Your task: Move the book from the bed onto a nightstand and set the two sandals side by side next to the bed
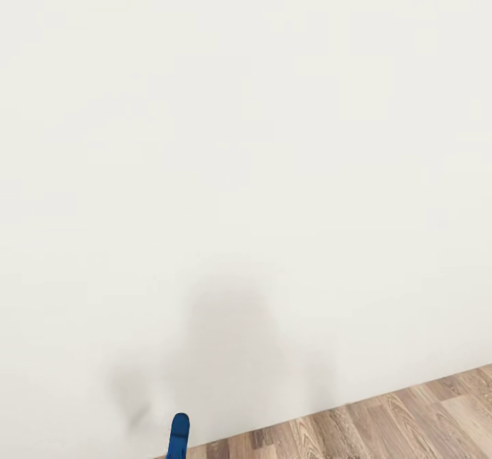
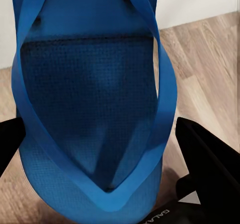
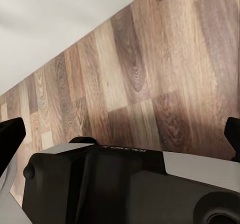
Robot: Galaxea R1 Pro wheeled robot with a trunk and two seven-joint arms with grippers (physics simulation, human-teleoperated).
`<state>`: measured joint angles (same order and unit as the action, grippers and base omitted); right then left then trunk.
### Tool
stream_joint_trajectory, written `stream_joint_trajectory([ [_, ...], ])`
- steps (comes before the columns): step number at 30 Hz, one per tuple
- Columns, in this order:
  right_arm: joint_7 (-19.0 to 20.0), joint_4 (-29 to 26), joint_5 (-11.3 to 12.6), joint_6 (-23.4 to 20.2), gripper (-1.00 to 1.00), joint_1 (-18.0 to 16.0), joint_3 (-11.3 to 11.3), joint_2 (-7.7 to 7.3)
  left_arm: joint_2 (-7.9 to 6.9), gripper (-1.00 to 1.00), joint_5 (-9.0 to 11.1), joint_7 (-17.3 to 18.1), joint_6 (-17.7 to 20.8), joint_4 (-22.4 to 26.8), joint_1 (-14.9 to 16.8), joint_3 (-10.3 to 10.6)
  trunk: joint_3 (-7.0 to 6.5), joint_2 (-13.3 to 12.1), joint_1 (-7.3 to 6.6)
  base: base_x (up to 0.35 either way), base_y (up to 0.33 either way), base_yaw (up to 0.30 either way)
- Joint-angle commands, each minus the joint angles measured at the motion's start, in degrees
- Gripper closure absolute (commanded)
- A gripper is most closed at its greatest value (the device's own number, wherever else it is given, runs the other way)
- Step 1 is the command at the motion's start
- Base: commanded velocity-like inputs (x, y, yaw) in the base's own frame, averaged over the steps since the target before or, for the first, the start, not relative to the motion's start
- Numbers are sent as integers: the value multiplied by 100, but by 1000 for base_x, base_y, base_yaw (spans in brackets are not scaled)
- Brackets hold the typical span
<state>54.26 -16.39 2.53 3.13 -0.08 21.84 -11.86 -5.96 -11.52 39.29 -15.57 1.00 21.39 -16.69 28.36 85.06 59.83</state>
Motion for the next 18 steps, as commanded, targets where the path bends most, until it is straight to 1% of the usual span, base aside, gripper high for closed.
stream_joint_trajectory([
  [1,19,-1,11,13,-100,-1,5,0,-5,100,-61,8,-33,-3,2,-45,5,3,0,1,0,-274],
  [10,17,0,11,13,-100,-1,5,0,-4,100,-61,12,-33,-3,4,-45,5,3,0,5,0,-276],
  [13,15,3,11,13,-100,-1,5,0,-2,100,-61,9,-30,-3,4,-43,5,3,0,194,0,-279],
  [18,14,2,11,13,-100,-1,5,0,-2,100,-61,8,-28,-3,2,-40,5,3,0,303,0,-281],
])
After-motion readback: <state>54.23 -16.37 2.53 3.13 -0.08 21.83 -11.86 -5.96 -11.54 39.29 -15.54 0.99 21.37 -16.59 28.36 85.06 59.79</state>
